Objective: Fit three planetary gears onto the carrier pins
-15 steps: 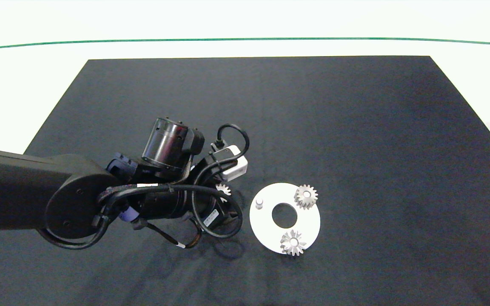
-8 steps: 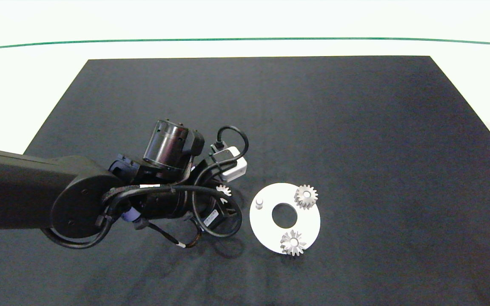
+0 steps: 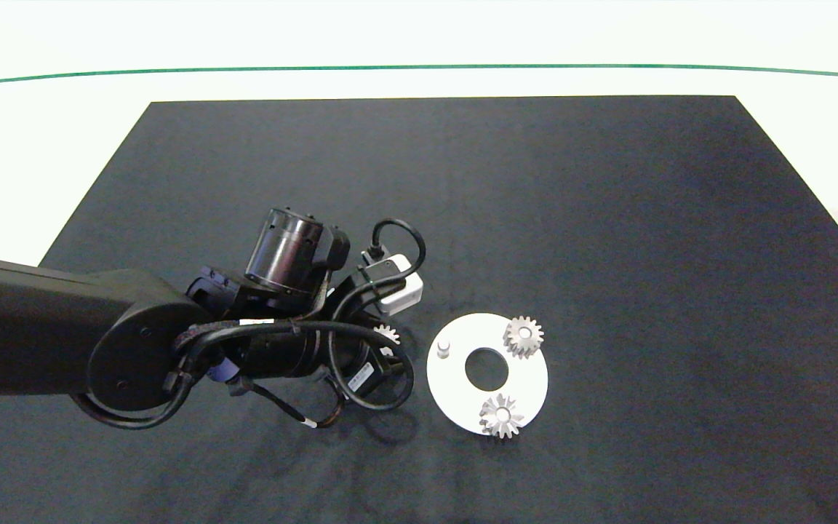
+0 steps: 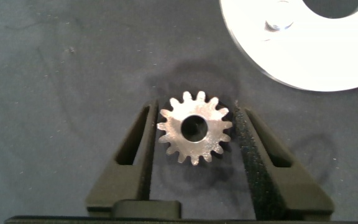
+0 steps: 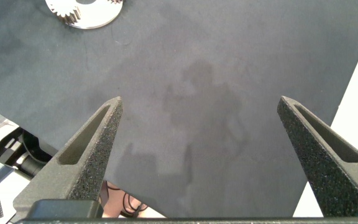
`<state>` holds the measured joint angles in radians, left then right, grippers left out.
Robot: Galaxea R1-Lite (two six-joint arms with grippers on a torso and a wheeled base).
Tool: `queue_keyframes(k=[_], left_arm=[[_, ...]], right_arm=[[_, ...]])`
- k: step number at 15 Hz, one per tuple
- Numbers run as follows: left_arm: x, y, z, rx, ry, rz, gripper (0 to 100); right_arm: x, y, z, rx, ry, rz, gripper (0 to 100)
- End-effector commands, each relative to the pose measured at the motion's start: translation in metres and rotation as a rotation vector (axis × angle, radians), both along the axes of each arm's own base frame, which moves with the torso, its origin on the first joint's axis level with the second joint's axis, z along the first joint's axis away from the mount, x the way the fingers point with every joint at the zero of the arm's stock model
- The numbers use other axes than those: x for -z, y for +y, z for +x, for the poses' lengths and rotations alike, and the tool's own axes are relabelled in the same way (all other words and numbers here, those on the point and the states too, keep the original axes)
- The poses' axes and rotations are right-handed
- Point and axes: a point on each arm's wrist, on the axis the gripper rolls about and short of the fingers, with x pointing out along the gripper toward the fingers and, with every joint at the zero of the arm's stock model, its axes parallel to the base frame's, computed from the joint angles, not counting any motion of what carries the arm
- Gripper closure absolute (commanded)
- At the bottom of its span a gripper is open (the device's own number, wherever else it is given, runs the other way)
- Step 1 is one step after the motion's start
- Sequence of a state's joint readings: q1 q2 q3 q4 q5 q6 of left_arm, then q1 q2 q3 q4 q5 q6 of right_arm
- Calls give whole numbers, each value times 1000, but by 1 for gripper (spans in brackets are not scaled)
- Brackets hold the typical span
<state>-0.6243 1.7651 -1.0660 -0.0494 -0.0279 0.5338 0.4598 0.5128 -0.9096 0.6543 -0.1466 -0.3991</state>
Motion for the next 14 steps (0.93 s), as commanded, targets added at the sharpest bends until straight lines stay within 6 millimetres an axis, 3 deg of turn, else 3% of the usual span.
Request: queue_keyframes(k=[1,14], left_arm=[[2,0,0,5,6,4,59],[3,-1,2,10,-8,-9,85]], right_arm=[[0,0,0,0,2,-4,0],[0,0,0,0,3,-3,0]])
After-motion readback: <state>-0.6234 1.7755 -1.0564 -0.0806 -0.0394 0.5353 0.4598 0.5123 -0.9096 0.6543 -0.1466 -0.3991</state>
